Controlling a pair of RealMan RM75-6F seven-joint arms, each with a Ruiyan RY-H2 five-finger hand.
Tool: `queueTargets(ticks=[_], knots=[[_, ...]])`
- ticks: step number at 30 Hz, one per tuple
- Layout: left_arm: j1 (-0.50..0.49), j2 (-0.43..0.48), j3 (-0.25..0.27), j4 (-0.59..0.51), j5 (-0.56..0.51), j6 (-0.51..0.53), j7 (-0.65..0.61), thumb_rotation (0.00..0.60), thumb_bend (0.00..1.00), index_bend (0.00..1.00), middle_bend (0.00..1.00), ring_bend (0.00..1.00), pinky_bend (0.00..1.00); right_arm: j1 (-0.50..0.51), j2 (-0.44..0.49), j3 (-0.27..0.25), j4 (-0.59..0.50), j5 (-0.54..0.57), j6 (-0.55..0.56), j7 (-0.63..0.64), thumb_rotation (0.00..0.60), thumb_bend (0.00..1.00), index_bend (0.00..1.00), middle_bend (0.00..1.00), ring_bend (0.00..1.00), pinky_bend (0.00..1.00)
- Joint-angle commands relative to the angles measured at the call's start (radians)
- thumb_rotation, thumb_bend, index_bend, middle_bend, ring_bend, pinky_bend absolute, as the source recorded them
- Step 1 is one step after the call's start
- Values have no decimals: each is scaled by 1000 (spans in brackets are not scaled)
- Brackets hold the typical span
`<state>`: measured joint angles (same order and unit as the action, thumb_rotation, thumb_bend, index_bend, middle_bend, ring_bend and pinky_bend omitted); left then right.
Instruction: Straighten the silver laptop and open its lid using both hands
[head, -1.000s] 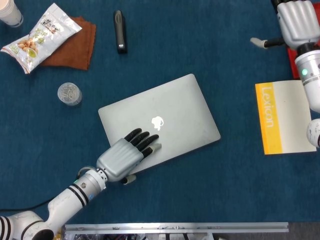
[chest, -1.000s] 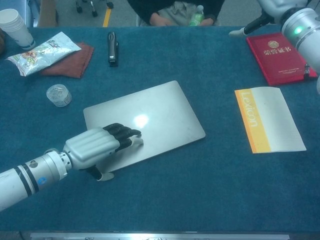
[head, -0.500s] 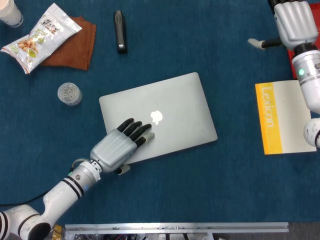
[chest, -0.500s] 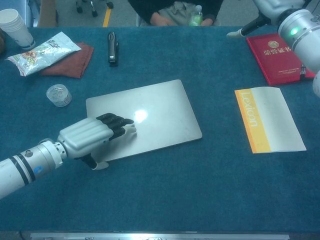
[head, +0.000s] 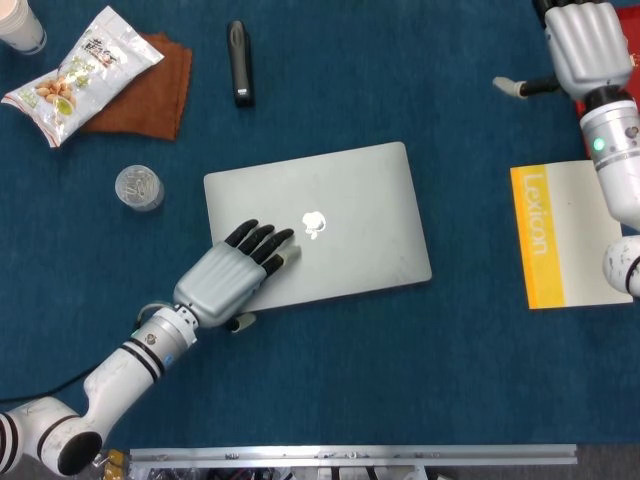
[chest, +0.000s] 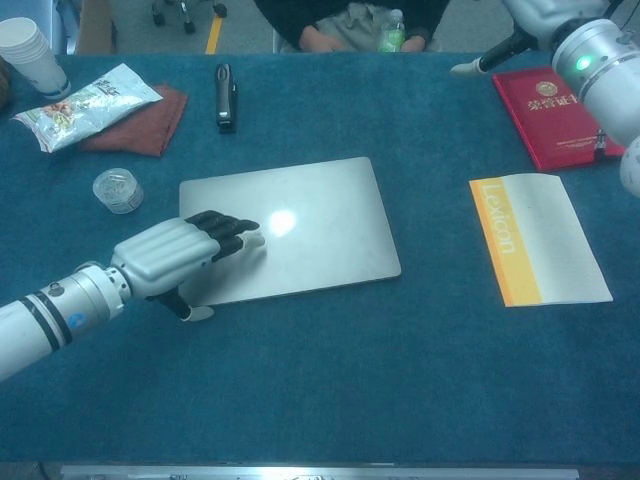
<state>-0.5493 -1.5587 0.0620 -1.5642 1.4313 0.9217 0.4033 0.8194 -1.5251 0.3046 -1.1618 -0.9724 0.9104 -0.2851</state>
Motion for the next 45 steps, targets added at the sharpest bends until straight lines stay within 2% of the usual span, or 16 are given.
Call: queueTargets(ticks=[1,32,45], knots=[[-5,-1,-7,3,1,3,-7,600,227,0,0,0,0,1,-1,0,1,2,0,-2,419,74,16,193,57,155],[-60,-37,-54,83,-39,-16,-30,600,227,0,0,0,0,-4,11,3,-3,15,8,-8,416,73,16,192,57,155],[-73,-44,-57,92,-31,-8,-50,600,227,0,0,0,0,-7,22,6,-21,20,17,-18,417,73,16,192,57,155]])
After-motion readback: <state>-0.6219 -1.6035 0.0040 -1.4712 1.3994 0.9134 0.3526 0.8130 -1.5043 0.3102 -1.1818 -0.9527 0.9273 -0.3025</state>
